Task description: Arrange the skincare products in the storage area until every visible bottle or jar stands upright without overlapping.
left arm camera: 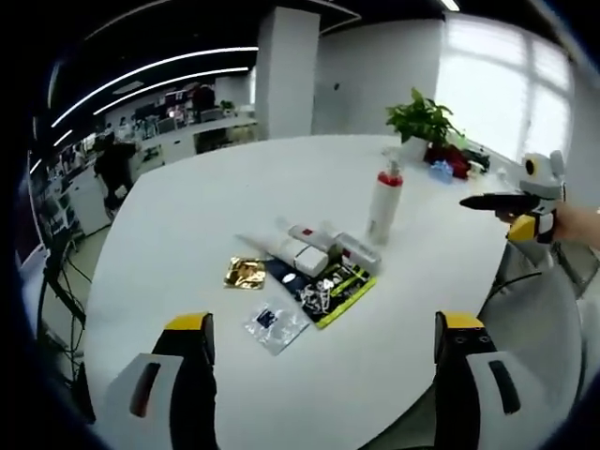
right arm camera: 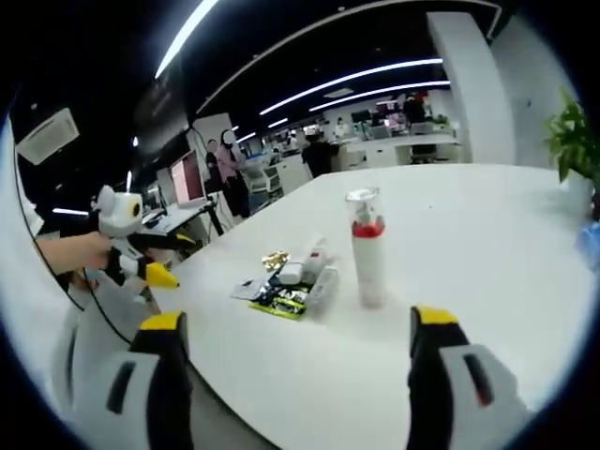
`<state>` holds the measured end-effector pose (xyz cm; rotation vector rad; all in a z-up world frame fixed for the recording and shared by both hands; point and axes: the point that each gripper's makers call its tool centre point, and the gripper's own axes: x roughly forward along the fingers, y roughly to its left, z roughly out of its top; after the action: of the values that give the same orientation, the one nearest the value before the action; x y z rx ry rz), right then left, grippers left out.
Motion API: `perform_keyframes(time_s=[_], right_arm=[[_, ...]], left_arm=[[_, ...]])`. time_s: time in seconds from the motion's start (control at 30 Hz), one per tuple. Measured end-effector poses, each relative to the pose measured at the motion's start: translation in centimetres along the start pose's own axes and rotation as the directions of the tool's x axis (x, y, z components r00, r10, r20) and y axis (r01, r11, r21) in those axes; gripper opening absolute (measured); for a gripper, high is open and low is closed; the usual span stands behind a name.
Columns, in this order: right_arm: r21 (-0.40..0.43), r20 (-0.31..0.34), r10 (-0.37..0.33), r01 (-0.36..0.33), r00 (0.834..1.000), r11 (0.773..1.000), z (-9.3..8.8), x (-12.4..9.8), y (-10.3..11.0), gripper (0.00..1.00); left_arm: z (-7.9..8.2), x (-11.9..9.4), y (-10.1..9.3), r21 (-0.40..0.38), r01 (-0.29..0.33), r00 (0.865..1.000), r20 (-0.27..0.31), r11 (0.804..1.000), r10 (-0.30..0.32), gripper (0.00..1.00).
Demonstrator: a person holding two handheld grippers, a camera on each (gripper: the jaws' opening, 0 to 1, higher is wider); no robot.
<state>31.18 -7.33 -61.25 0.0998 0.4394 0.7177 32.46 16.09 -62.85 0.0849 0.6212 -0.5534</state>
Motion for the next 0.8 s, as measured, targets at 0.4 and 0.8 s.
perform_keyframes(time_s=[0.4,0.8], right_arm=[[0.028,-0.002,-0.036,0.036,0.999,0.999,-0.6,-0.3,-1.6,0.98],[0.063,-0.006,-0.066,0.066,0.998,0.996,-1.6,-0.6,-2.5,0.98]], left_arm=[[0.6,3.6,0.1,0.018,0.022,0.999,-0.048,1.000,-0.021,0.92],[1.3,7.6,1.2,-0.013,-0.027,0.992,-0.123,1.000,0.025,0.87]])
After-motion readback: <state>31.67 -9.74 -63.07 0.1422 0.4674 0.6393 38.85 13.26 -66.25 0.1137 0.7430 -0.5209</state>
